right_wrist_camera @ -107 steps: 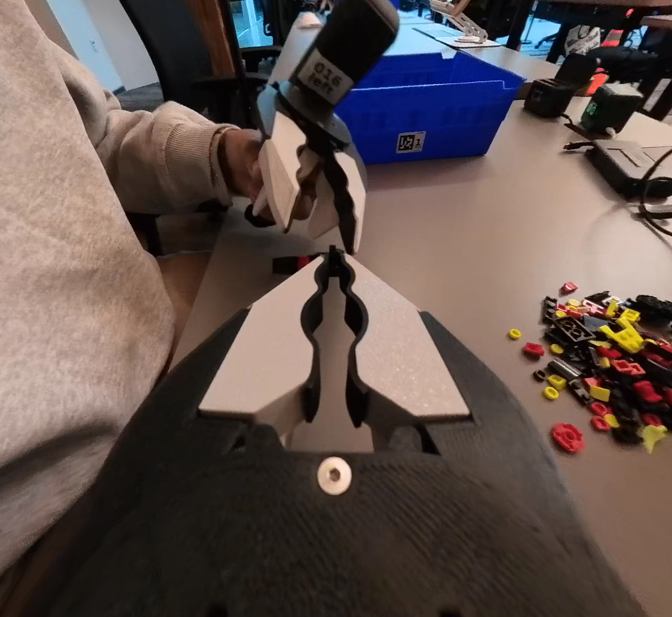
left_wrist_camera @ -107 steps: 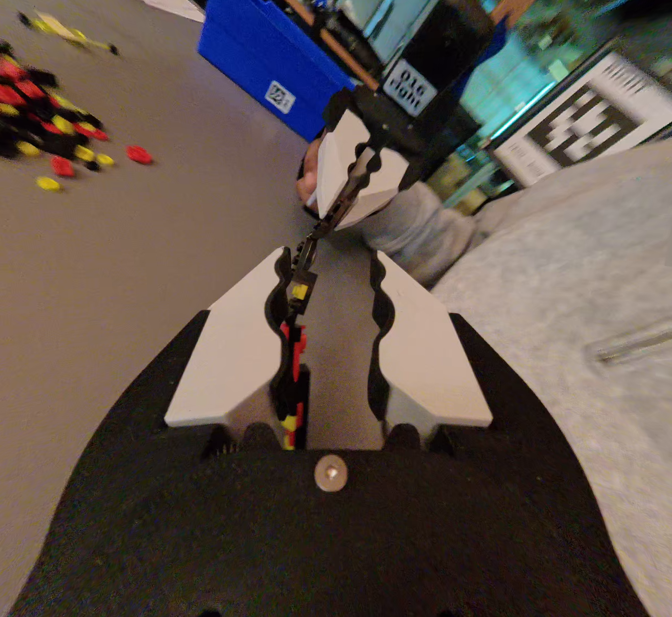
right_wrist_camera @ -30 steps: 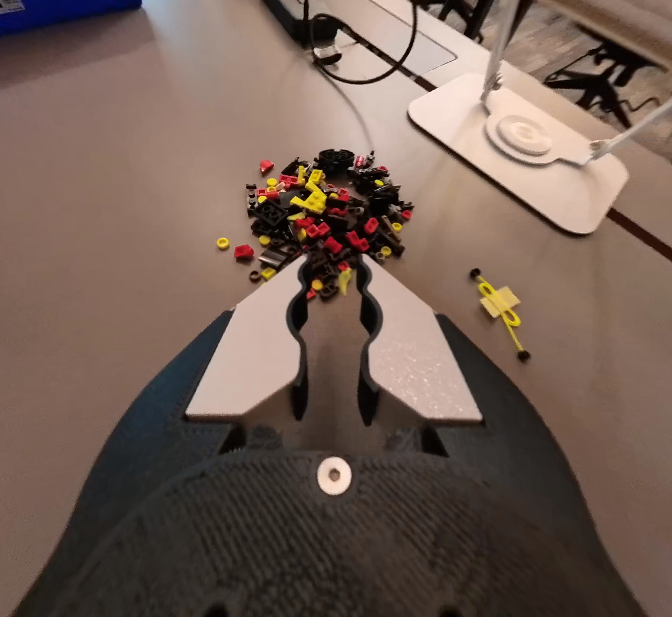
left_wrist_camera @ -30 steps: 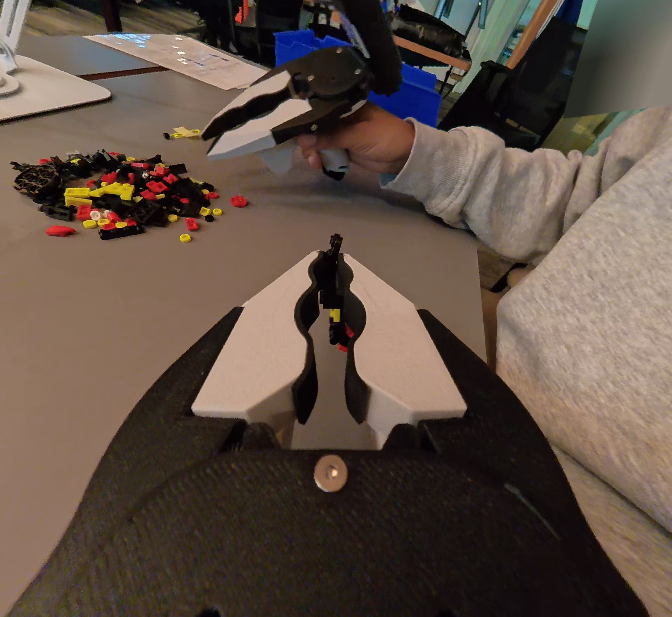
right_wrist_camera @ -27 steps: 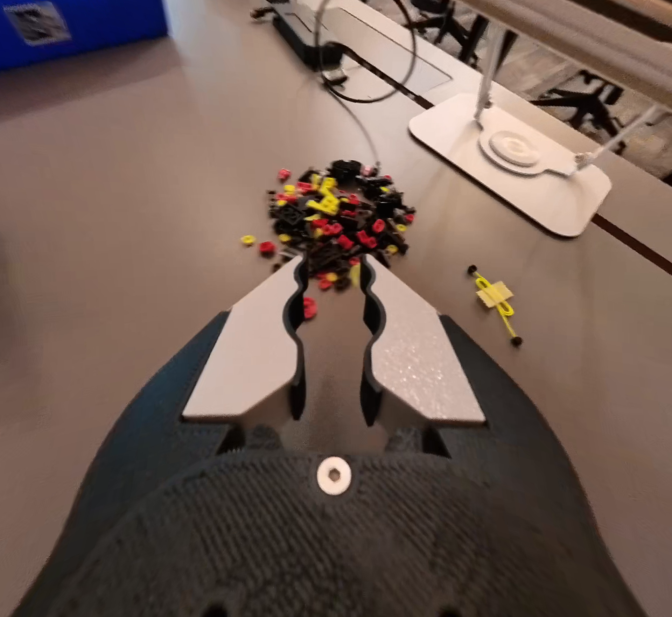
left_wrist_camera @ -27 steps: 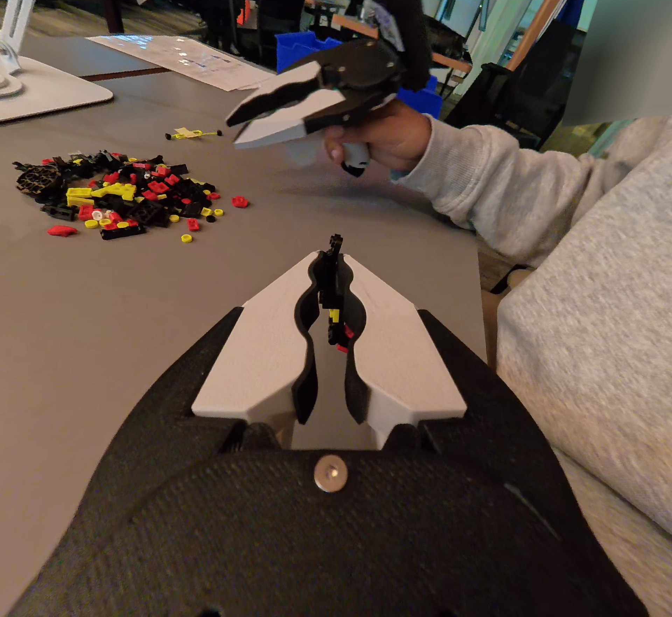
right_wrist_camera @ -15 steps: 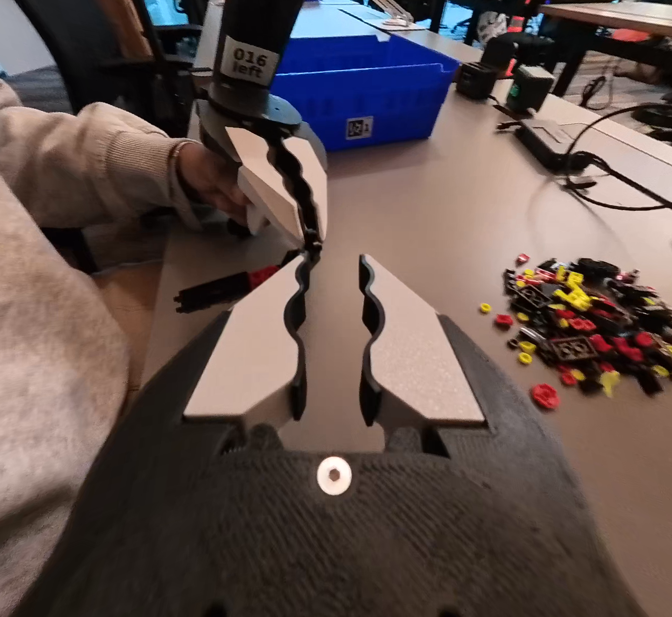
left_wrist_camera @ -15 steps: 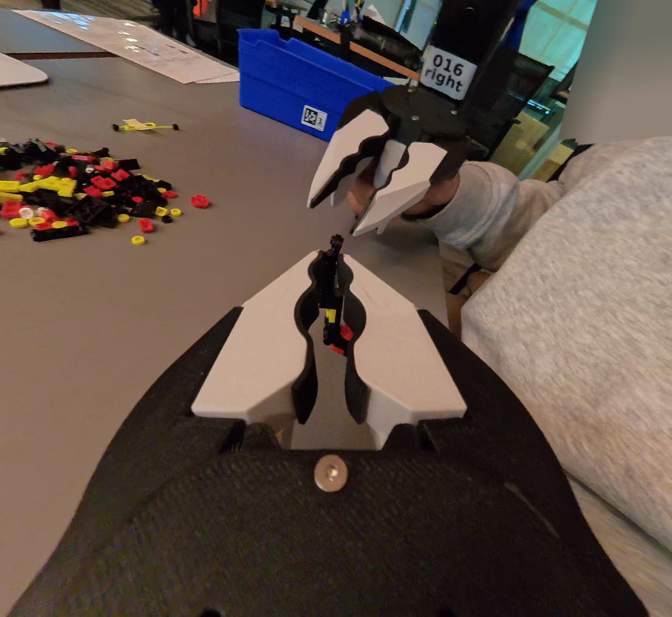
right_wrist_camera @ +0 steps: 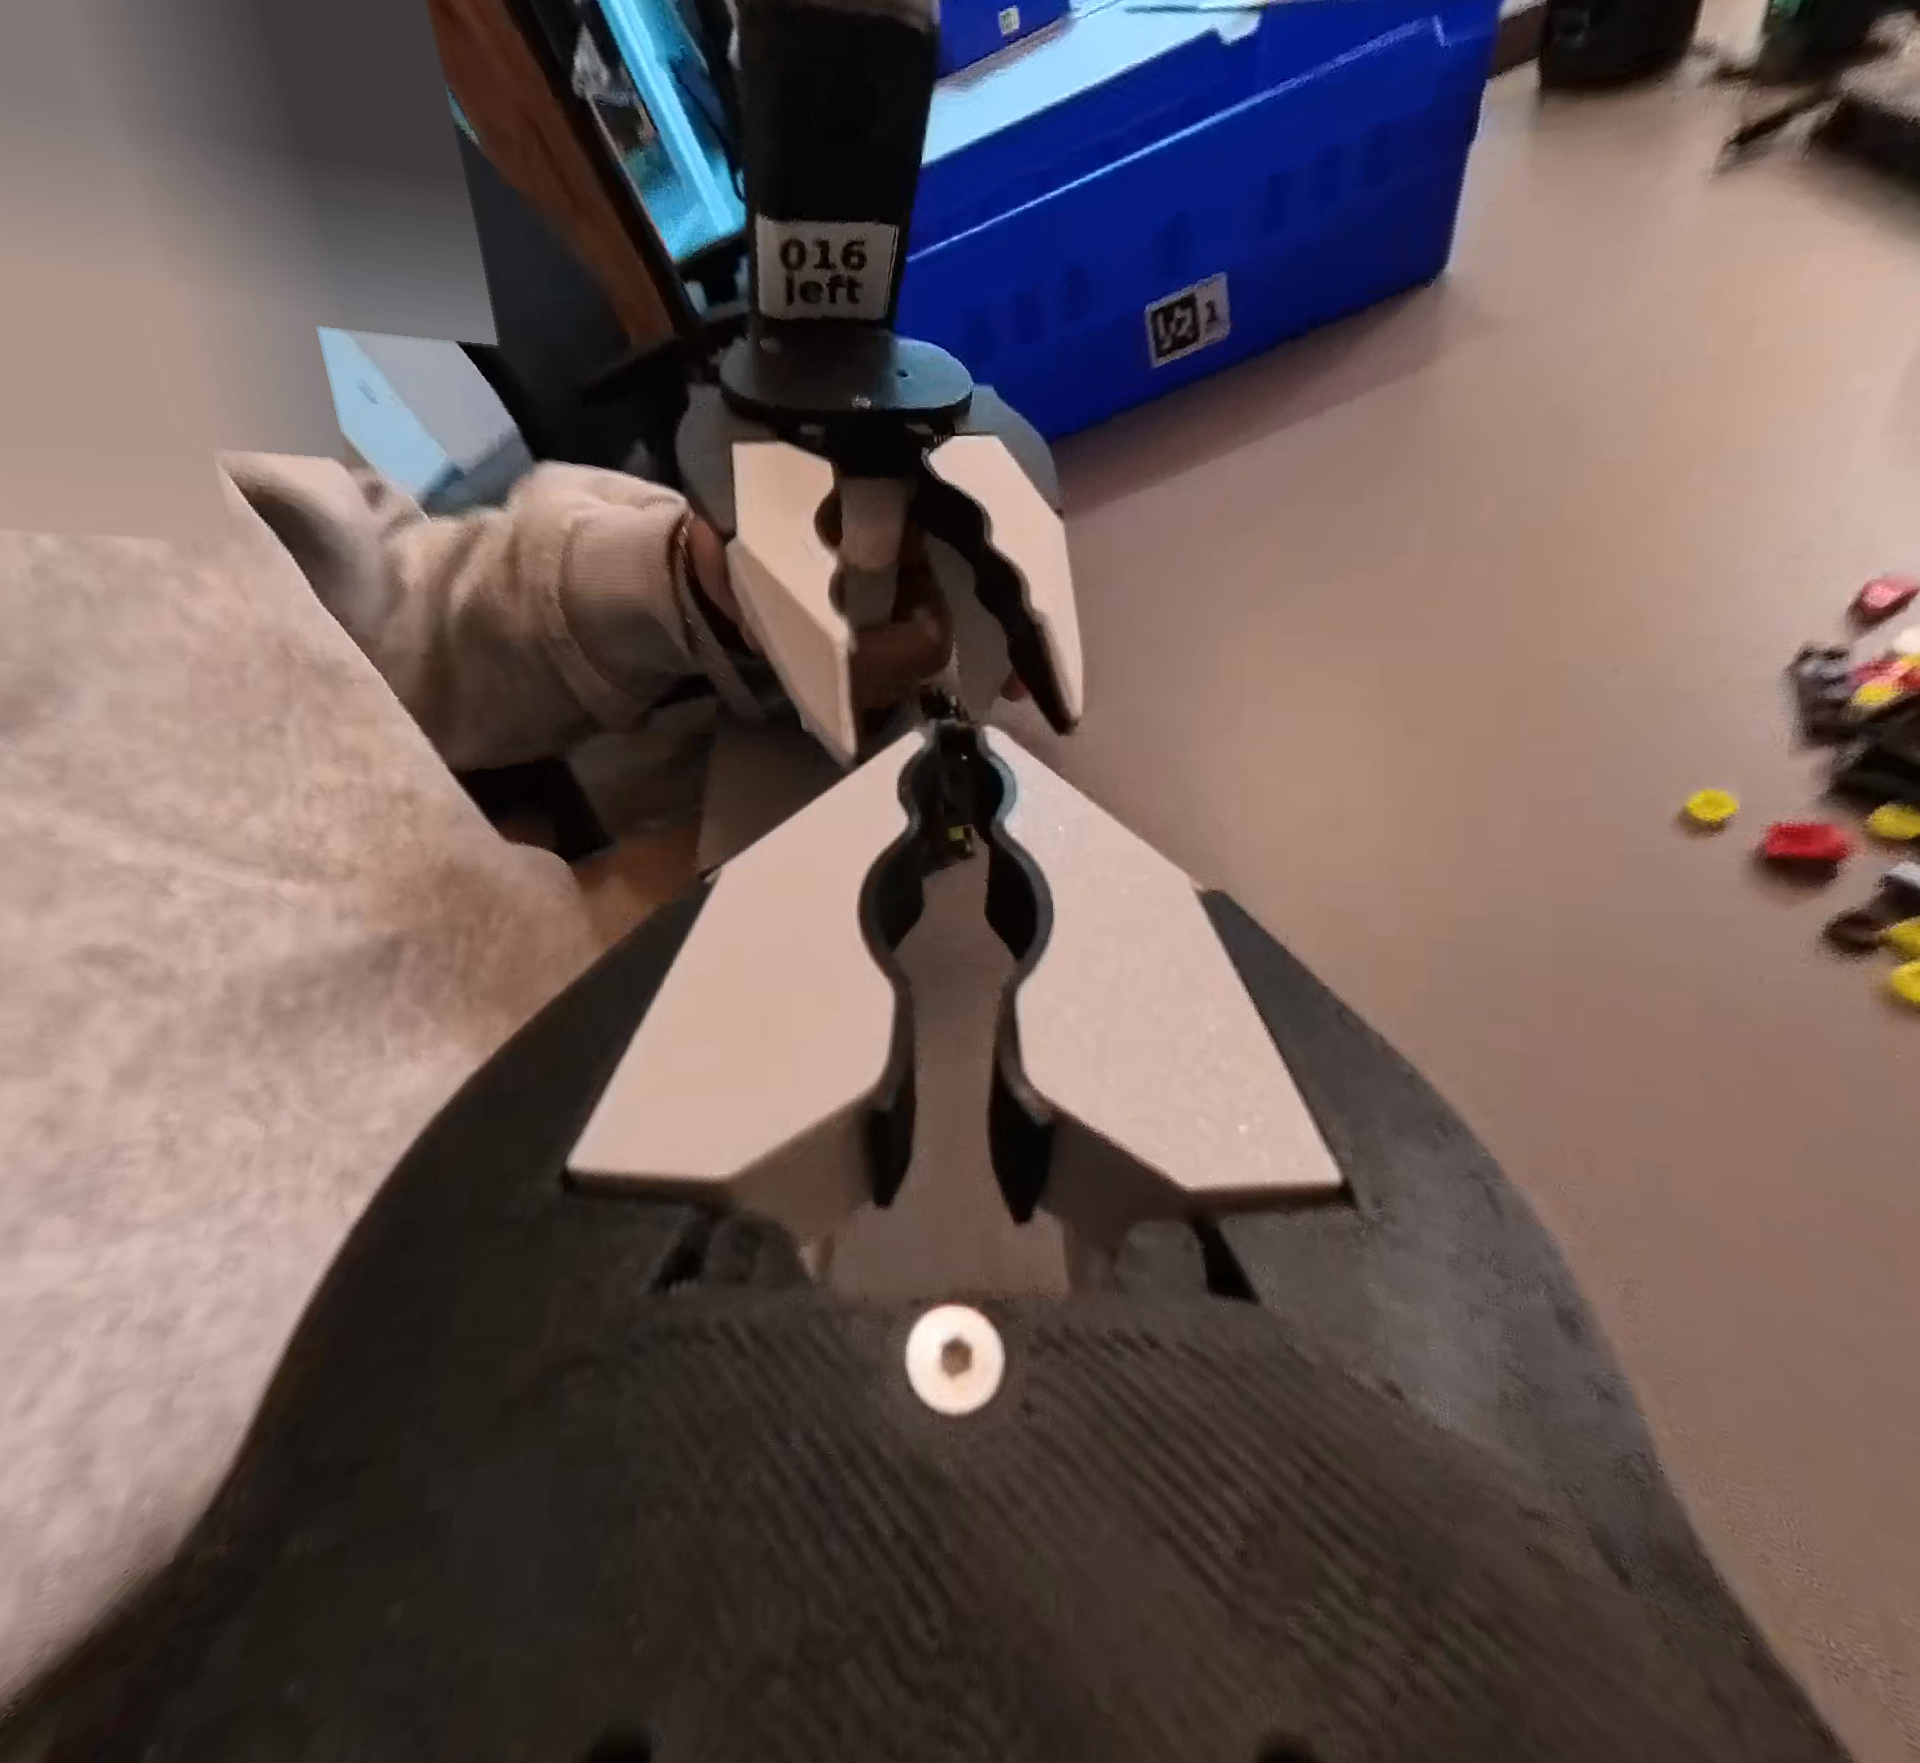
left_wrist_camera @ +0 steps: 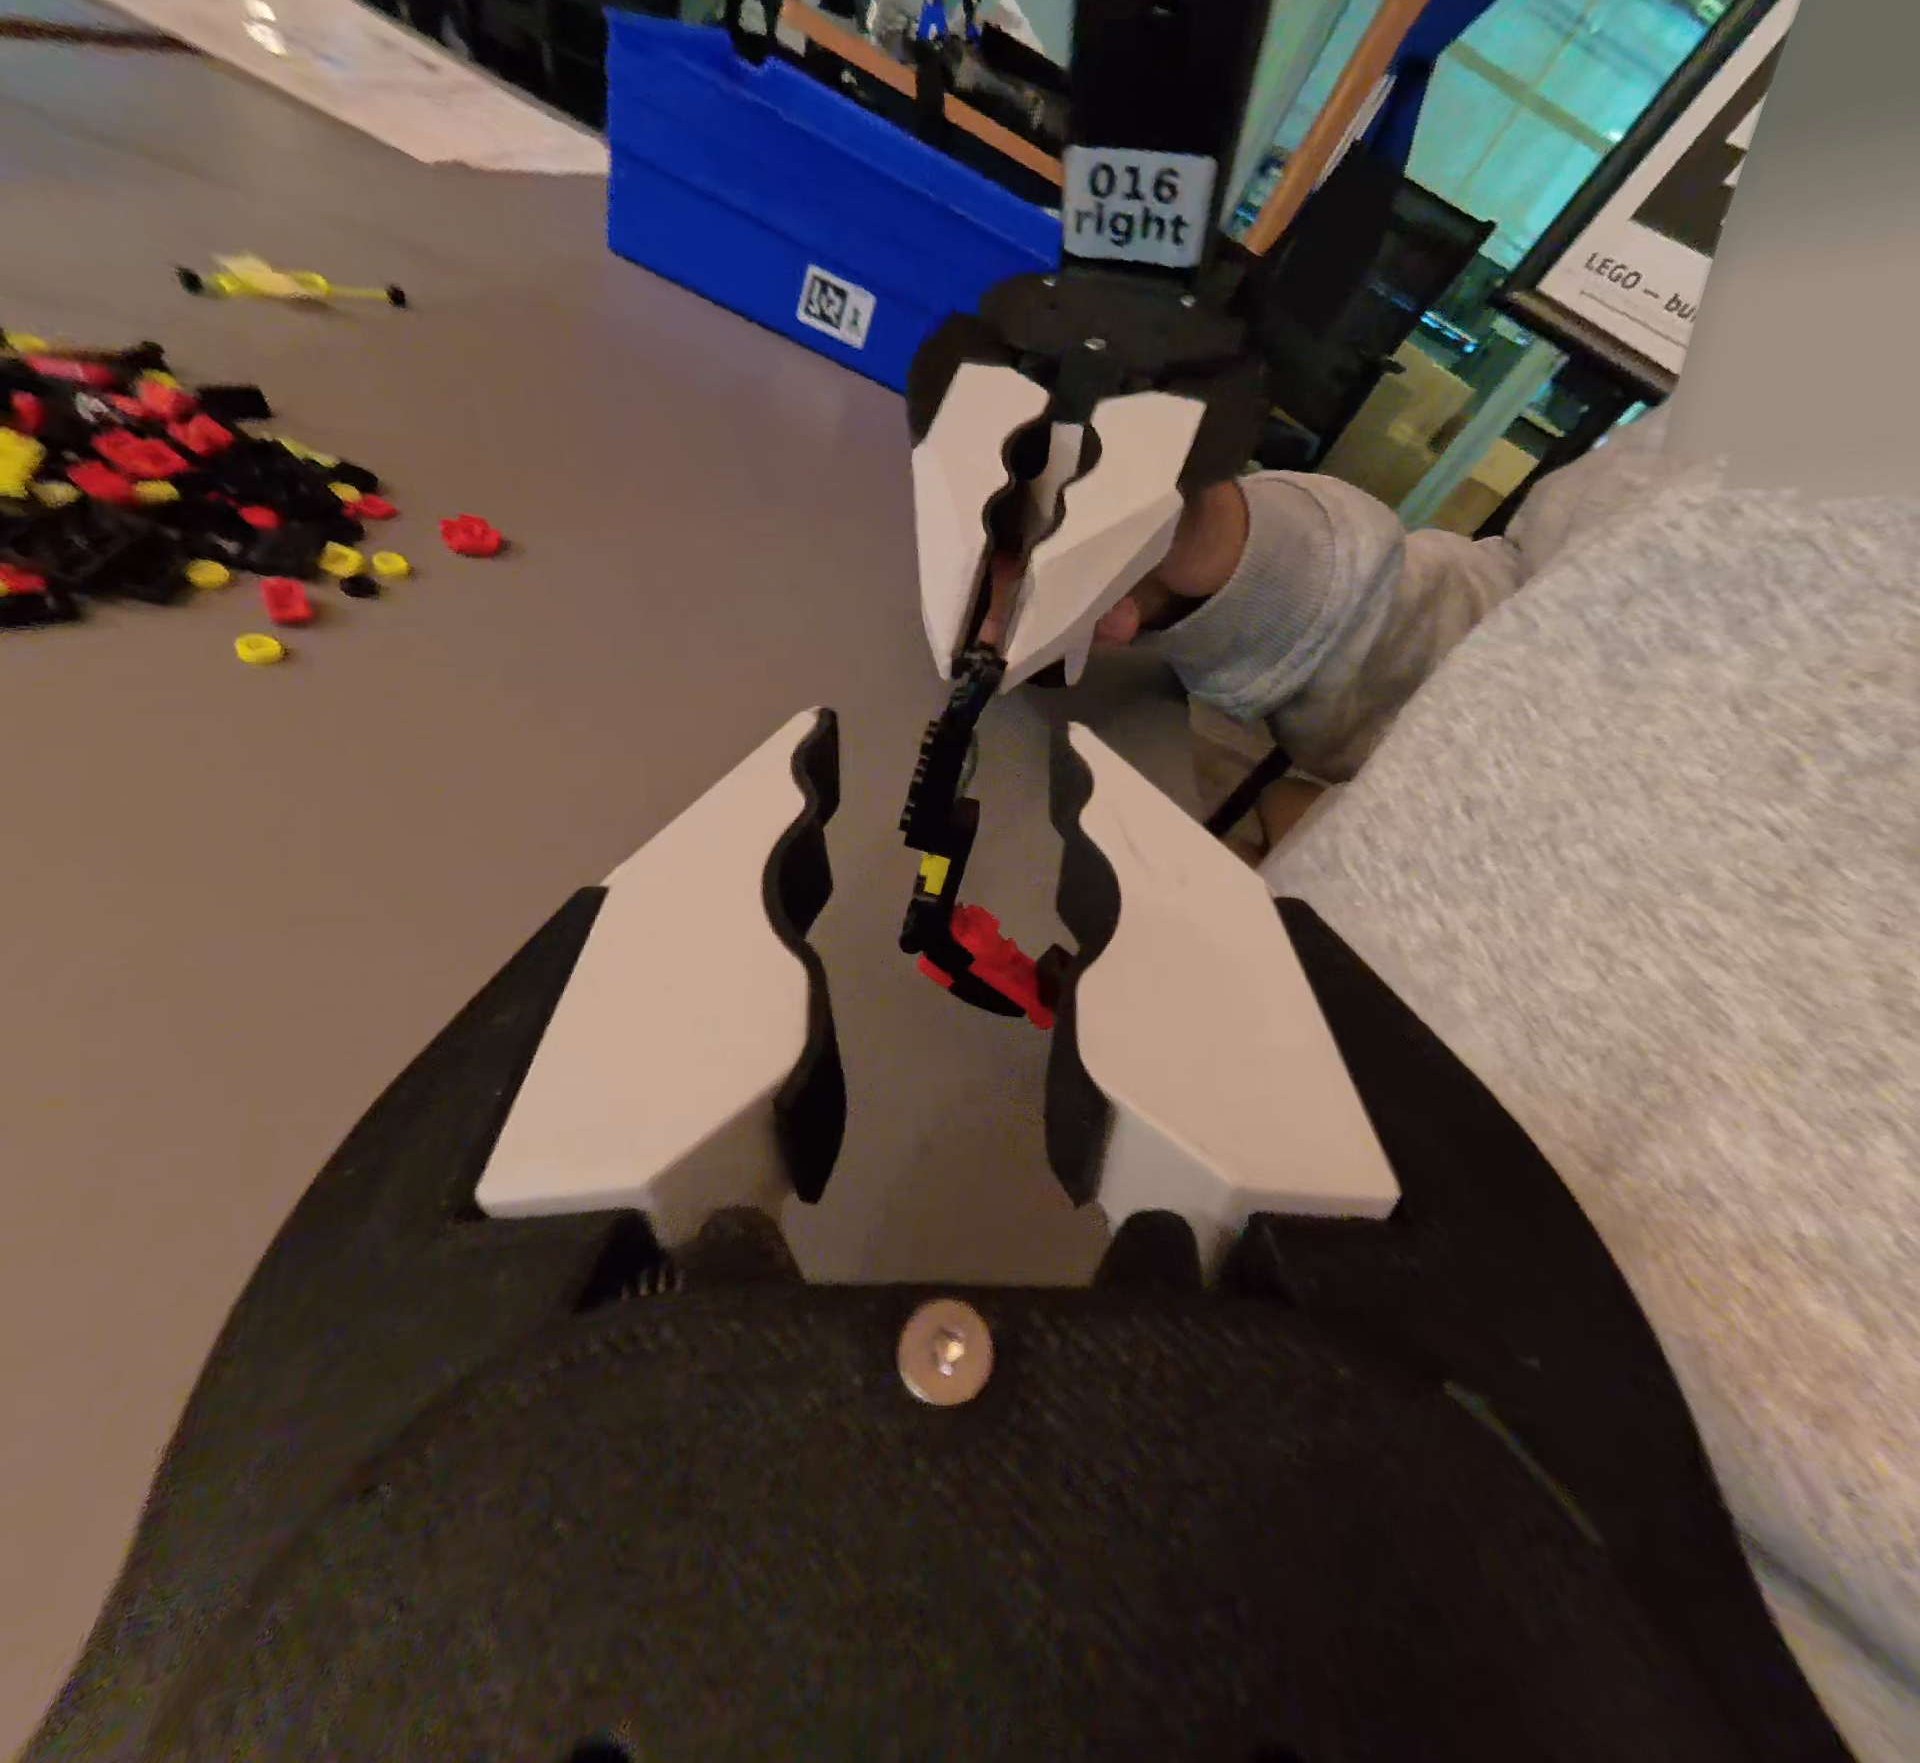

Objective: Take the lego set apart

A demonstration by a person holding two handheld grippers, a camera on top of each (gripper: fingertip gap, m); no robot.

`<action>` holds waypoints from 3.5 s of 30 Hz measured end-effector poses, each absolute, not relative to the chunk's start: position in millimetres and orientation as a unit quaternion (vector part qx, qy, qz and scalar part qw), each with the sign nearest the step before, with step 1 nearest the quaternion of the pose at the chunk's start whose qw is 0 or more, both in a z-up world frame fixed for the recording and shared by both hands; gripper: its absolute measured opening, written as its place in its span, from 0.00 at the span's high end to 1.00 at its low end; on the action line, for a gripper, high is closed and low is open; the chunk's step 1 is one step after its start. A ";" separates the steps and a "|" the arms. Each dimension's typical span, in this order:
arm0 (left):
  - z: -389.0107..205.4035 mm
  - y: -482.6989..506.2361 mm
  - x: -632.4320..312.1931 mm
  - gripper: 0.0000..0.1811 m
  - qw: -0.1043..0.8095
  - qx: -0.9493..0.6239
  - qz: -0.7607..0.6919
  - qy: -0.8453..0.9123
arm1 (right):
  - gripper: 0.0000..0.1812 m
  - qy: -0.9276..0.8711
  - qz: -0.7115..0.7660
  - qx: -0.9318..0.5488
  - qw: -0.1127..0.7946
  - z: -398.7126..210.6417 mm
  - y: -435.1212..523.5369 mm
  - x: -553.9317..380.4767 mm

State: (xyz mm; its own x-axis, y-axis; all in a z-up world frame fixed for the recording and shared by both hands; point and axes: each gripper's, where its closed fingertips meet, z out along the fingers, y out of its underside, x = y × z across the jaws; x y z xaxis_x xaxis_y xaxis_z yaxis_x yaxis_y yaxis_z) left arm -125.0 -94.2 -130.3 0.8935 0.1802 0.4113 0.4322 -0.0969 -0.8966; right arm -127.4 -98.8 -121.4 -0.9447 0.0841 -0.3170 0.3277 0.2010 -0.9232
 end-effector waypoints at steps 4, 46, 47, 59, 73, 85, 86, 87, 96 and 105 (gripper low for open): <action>-137.7 -90.4 -121.1 0.80 0.619 -0.744 -0.127 -0.216 | 0.99 0.733 -0.636 0.173 0.166 -115.0 -100.0 -127.9; -118.6 -81.6 -122.0 0.91 0.651 -0.677 -0.216 -0.267 | 0.99 0.626 -0.666 0.300 0.274 -100.6 -94.0 -151.1; -119.9 -78.4 -106.0 0.92 0.638 -0.691 -0.245 -0.235 | 0.99 0.590 -0.693 0.332 0.247 -94.4 -80.6 -170.1; -114.7 -100.1 -142.9 0.92 0.686 -0.608 -0.232 -0.325 | 0.99 0.735 -0.575 0.359 -0.013 -138.7 -31.8 -241.4; -123.8 -108.4 -152.4 0.92 0.684 -0.622 -0.185 -0.333 | 0.99 0.755 -0.536 0.369 -0.078 -155.3 -55.1 -351.3; -115.3 -117.7 -156.2 0.92 0.697 -0.617 -0.163 -0.327 | 0.85 0.718 -0.617 0.317 -0.044 -101.1 -49.7 -294.6; -117.4 -116.4 -155.3 0.92 0.692 -0.623 -0.163 -0.326 | 0.84 0.719 -0.628 0.296 -0.029 -95.5 -53.8 -274.9; -119.5 -114.5 -154.2 0.92 0.688 -0.628 -0.165 -0.324 | 0.84 0.722 -0.634 0.276 -0.016 -92.7 -58.2 -255.2; -129.6 -89.8 -132.4 0.92 0.655 -0.670 -0.190 -0.292 | 0.87 0.715 -0.665 0.181 0.120 -96.4 -105.4 -156.2; -128.9 -85.6 -125.1 0.92 0.650 -0.682 -0.189 -0.278 | 0.99 0.735 -0.648 0.154 0.130 -104.6 -110.6 -144.0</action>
State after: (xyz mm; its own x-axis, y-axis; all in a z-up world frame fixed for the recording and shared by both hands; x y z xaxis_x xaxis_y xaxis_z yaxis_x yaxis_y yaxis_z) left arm -125.1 -85.6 -128.9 0.7744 0.1329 0.6186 0.6243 -0.0019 -0.7812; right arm -144.0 -110.6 -104.6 -0.9189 0.0583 -0.3903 0.3945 0.1127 -0.9120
